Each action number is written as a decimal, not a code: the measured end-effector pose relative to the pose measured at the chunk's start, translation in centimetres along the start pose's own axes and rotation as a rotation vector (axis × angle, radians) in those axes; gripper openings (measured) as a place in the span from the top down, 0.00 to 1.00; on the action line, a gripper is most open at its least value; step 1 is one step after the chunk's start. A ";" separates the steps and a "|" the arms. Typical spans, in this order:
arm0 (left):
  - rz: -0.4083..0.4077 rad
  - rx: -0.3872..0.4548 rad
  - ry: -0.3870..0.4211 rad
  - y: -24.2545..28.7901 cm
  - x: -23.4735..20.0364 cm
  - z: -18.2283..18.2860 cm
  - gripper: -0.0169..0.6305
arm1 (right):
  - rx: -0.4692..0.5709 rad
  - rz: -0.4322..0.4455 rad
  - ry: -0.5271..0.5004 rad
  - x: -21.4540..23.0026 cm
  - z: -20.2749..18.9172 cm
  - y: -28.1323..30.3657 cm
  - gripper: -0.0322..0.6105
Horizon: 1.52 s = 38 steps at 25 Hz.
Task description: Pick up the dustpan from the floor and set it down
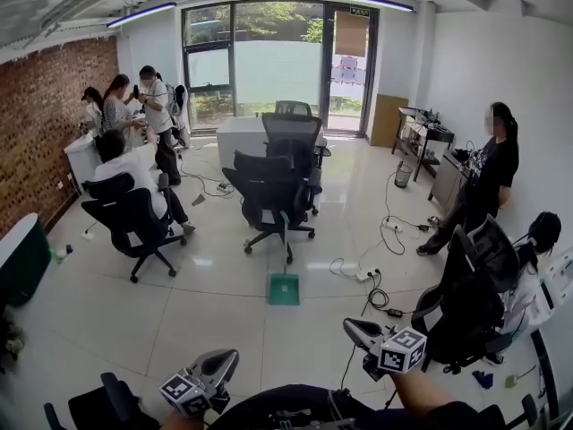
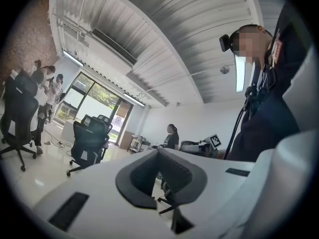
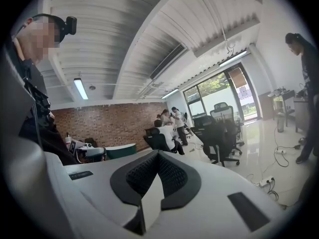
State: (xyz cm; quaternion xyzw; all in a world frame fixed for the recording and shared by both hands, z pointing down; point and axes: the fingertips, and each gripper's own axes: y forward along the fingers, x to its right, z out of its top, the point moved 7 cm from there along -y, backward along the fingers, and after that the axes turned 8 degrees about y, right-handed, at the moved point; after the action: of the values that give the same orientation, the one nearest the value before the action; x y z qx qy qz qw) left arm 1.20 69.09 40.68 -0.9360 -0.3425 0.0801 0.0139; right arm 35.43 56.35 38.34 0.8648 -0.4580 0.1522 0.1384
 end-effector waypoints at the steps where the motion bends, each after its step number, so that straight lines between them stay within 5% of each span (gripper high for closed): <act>1: -0.001 0.002 -0.001 0.9 0.6 -0.1 0.95 | 0.002 0.002 0.000 0.8 0.3 -0.7 0.92; 10: 0.000 -0.044 -0.008 9.3 5.1 -1.2 0.95 | -0.005 0.027 0.019 8.5 1.6 -5.4 0.92; 15: -0.014 -0.071 -0.027 11.9 2.8 -1.9 0.95 | -0.014 0.016 0.042 11.4 2.0 -3.3 0.92; 20: -0.057 -0.040 -0.048 11.2 -6.8 -1.5 0.95 | -0.012 -0.023 0.019 10.1 3.2 5.1 0.92; 29: -0.166 -0.013 -0.024 7.0 -31.5 4.1 0.95 | 0.014 -0.110 -0.010 3.6 7.6 27.7 0.92; 38: -0.119 0.011 -0.049 7.1 -46.9 3.4 0.95 | -0.043 -0.110 -0.021 5.7 8.2 42.3 0.92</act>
State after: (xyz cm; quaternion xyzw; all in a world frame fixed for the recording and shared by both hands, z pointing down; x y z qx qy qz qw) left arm -30.11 33.33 43.36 -0.9117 -0.3971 0.1040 0.0155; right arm 4.33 26.02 37.33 0.8870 -0.4145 0.1254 0.1605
